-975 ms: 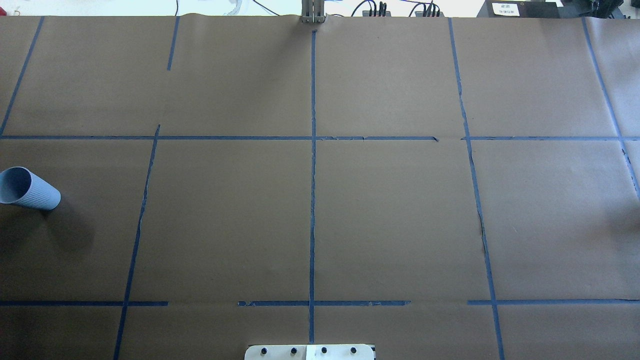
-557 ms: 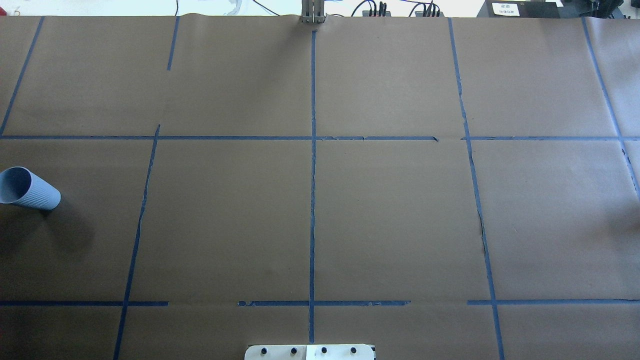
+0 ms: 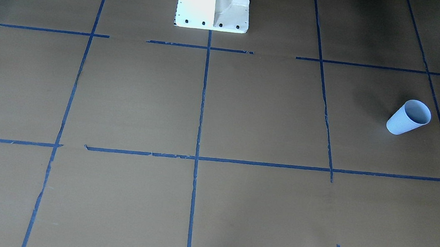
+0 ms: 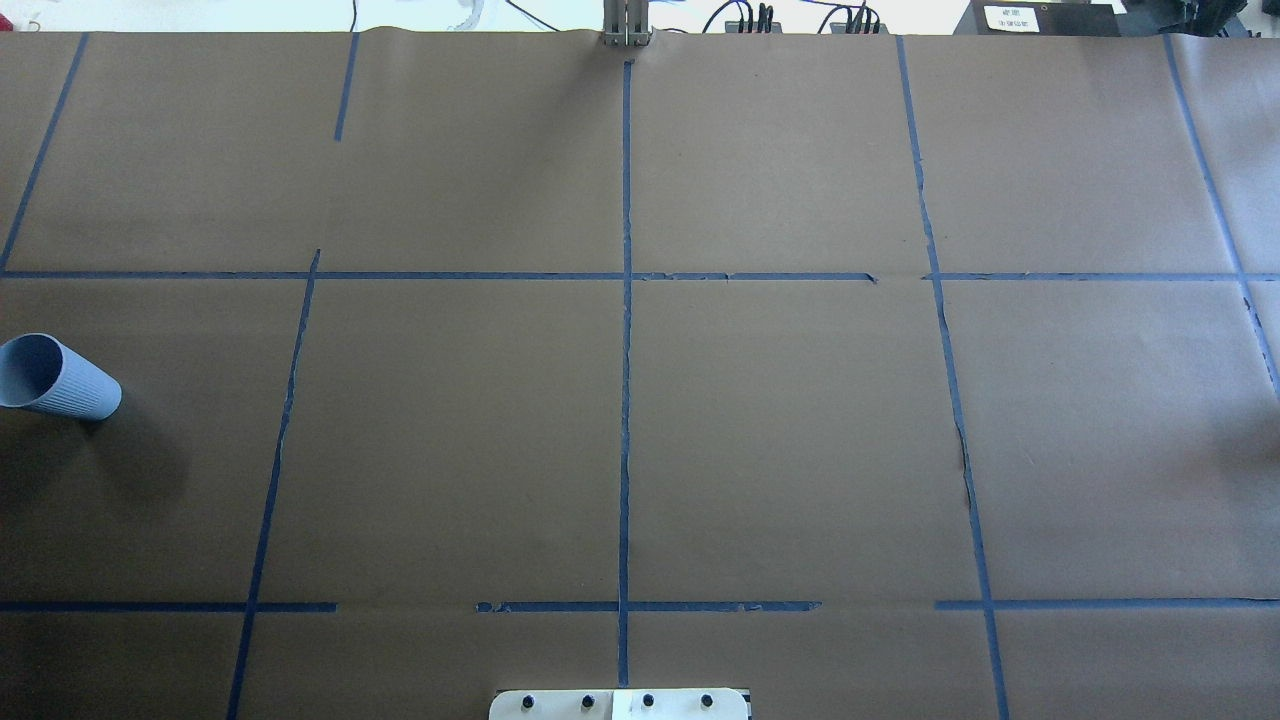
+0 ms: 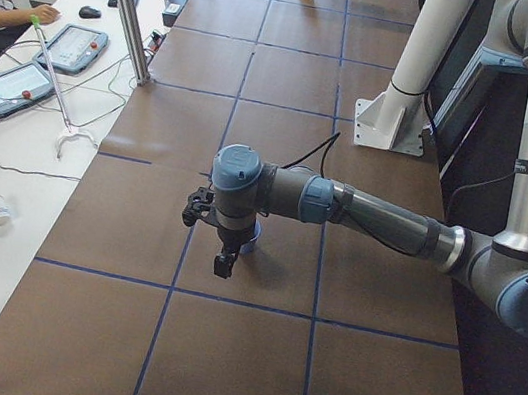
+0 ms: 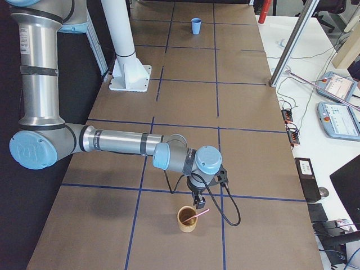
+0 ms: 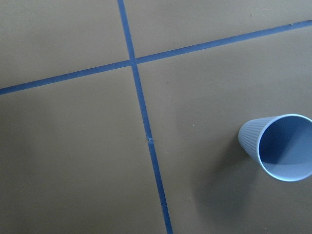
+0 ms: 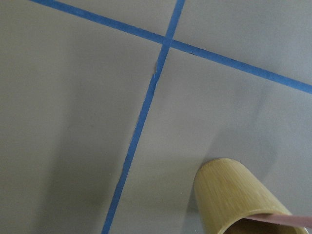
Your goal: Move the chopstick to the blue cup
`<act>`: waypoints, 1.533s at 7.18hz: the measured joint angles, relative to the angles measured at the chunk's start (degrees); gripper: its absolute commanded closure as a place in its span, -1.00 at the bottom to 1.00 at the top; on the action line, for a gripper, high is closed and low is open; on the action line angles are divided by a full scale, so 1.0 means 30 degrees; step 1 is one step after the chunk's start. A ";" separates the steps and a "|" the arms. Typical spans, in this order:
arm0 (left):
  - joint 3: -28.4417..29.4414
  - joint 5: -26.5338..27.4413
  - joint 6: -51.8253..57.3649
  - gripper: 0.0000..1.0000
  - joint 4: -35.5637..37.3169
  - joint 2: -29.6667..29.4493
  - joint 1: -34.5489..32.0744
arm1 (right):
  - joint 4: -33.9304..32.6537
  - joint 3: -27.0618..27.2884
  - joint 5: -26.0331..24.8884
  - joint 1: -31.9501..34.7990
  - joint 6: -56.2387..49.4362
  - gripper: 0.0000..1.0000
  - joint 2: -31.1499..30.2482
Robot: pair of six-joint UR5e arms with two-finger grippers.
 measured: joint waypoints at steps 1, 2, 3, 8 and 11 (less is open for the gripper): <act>0.0283 -0.0096 -0.0026 -1.00 -0.0228 -0.0019 0.0355 | 0.0001 0.0078 0.0219 -0.0025 0.0008 -1.00 0.0023; 0.0934 -0.0138 -0.0621 -1.00 -0.1013 -0.0185 0.1004 | -0.0010 0.0114 0.0432 -0.0048 0.0021 -1.00 0.0039; 0.1557 -0.0113 -0.2429 -1.00 -0.2697 -0.0328 0.1890 | -0.0010 0.0122 0.0581 -0.0081 0.0026 -1.00 0.0048; 0.3678 -0.0051 -1.1289 -0.59 -0.9975 -0.0406 0.6356 | 0.0002 0.0168 0.0751 -0.0323 0.0038 -1.00 0.0082; 0.4012 -0.0135 -1.2050 1.00 -1.0192 -0.0444 0.7688 | 0.0003 0.0161 0.0746 -0.0422 0.0031 -1.00 0.0058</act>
